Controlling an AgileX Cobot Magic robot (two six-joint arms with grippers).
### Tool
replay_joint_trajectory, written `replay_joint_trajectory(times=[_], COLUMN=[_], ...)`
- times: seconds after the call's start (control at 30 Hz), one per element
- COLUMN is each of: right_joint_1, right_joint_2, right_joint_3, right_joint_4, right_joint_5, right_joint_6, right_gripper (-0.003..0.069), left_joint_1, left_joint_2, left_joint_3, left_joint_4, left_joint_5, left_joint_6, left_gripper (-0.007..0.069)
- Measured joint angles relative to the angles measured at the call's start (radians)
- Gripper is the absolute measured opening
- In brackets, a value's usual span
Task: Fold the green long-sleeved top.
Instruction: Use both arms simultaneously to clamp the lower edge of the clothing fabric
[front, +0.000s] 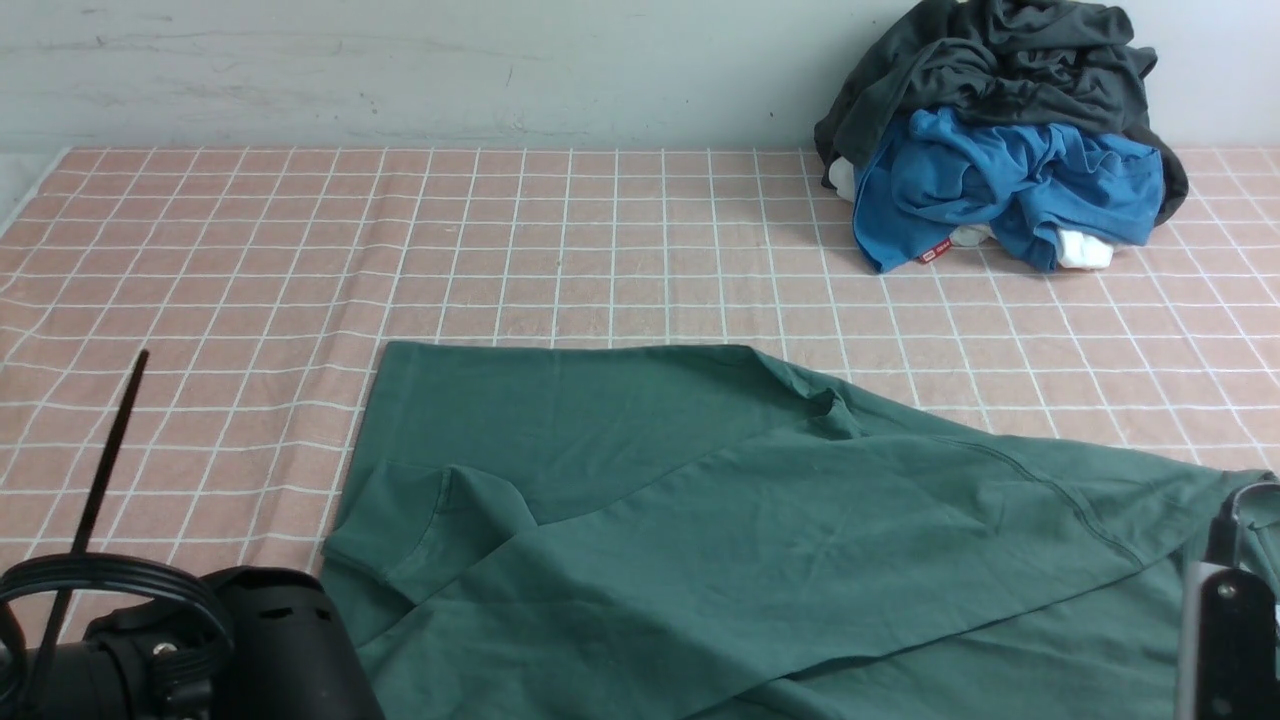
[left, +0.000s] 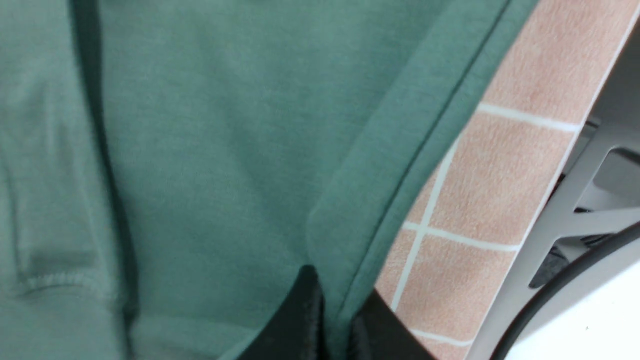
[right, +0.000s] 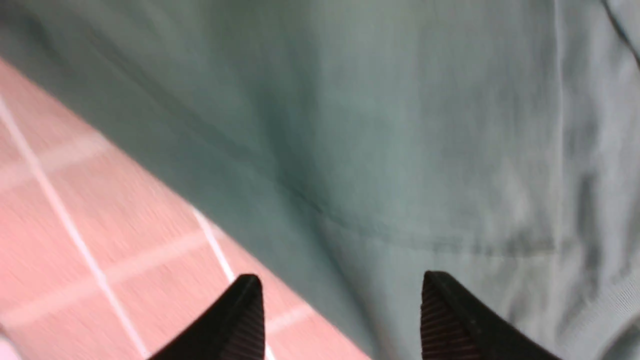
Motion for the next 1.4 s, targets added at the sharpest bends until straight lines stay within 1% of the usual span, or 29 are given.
replay_joint_trajectory(times=[0.07,0.17,0.4,0.6,0.73,0.8,0.9,0.93,0.97,1.03,1.07,1.1,1.13,1.27,1.3,1.4], right_joint_1=[0.0,0.0,0.0,0.0,0.0,0.0,0.0,0.0,0.0,0.0,0.0,0.0,0.0,0.0,0.0,0.0], right_joint_2=[0.0,0.0,0.011,0.118,0.182,0.206,0.208,0.203,0.198,0.176,0.172,0.17,0.167,0.167,0.167,0.167], right_joint_3=[0.029,0.067,0.127,0.131,0.131,0.127,0.116,0.106,0.099,0.065,0.052,0.046,0.021,-0.029,-0.057,-0.093], right_joint_4=[-0.054,-0.086,-0.097,-0.118,-0.122,-0.125,-0.125,-0.125,-0.125,-0.118,-0.113,-0.11,-0.092,-0.061,-0.048,-0.027], right_joint_5=[-0.026,-0.086,-0.184,-0.273,-0.322,-0.321,-0.277,-0.245,-0.226,-0.193,-0.186,-0.183,-0.177,-0.16,-0.139,-0.088], right_joint_6=[0.001,0.001,0.001,0.004,0.028,0.037,0.038,0.038,0.038,0.038,0.039,0.041,0.047,0.052,0.056,0.083], right_gripper=[0.0405,0.0406,0.0406,0.0406,0.0404,0.0383,0.0289,0.0233,0.0192,0.0076,0.0045,0.0034,0.0005,-0.0011,-0.0013,-0.0014], left_joint_1=[0.0,0.0,0.0,0.0,0.0,0.0,0.0,0.0,0.0,0.0,0.0,0.0,0.003,0.049,0.088,0.157], left_joint_2=[0.0,0.0,0.0,0.0,0.0,0.0,0.0,0.0,0.0,-0.001,-0.004,-0.005,-0.012,-0.026,-0.029,-0.032], left_joint_3=[0.0,0.0,0.0,0.0,0.0,0.0,0.0,0.0,0.0,0.0,0.001,0.001,0.001,-0.01,-0.026,-0.054], left_joint_4=[-0.015,-0.024,-0.035,-0.036,-0.042,-0.043,-0.043,-0.043,-0.043,-0.035,-0.031,-0.026,-0.006,0.026,0.036,0.034], left_joint_5=[-0.002,-0.003,-0.007,-0.019,-0.02,-0.02,-0.019,-0.016,-0.012,-0.003,-0.003,-0.003,-0.001,0.005,0.008,0.008], left_joint_6=[-0.001,-0.001,-0.001,-0.001,-0.001,-0.001,-0.001,-0.004,-0.008,-0.028,-0.037,-0.043,-0.068,-0.098,-0.103,-0.089], left_gripper=[0.0006,0.0006,0.0006,0.0006,0.0006,0.0006,0.0006,0.0006,0.0006,0.0006,0.0006,0.0006,0.0006,0.0006,0.0006,0.0006])
